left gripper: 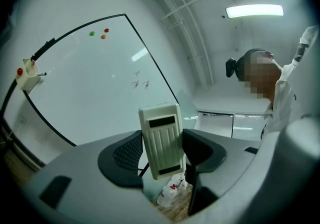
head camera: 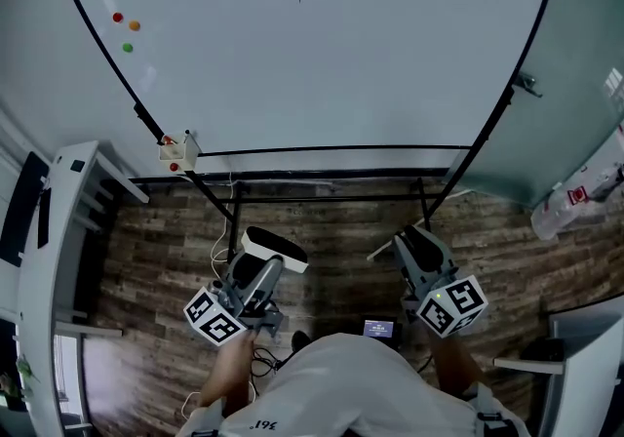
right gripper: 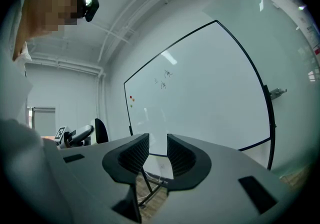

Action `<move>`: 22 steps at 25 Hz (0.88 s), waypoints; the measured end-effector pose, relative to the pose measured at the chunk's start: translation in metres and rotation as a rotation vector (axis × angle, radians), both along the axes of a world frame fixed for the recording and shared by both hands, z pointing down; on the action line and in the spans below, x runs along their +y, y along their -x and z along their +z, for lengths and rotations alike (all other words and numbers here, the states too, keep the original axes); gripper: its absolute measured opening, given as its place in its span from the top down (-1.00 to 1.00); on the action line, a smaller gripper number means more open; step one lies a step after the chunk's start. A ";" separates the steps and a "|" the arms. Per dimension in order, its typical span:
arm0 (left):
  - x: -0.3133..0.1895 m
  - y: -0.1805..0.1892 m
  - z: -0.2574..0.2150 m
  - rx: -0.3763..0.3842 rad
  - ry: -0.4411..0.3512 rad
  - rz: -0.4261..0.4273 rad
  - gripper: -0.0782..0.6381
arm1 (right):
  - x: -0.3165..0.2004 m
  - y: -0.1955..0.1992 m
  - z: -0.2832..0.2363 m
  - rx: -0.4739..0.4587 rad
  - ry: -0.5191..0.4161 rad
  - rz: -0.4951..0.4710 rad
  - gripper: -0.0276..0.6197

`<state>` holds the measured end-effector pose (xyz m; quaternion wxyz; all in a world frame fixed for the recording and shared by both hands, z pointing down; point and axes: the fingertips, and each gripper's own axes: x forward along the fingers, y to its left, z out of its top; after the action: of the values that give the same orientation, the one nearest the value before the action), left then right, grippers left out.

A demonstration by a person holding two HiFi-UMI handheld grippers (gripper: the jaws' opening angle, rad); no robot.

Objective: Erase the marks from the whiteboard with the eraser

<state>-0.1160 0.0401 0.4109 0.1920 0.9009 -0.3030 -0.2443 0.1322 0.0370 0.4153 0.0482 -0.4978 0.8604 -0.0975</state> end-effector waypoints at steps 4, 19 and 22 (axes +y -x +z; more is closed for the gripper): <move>-0.006 -0.011 0.000 -0.007 -0.006 -0.018 0.06 | -0.008 -0.012 0.001 -0.004 0.005 -0.017 0.56; -0.076 0.012 -0.005 -0.105 -0.032 -0.100 0.06 | -0.061 0.007 0.020 0.014 0.046 -0.070 0.56; -0.107 0.022 -0.003 -0.106 -0.033 -0.088 0.06 | -0.085 0.015 0.019 0.022 0.039 -0.044 0.56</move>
<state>-0.1381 -0.0665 0.4076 0.1500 0.9014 -0.3479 -0.2095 0.1172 -0.0475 0.4340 0.0268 -0.4808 0.8695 -0.1096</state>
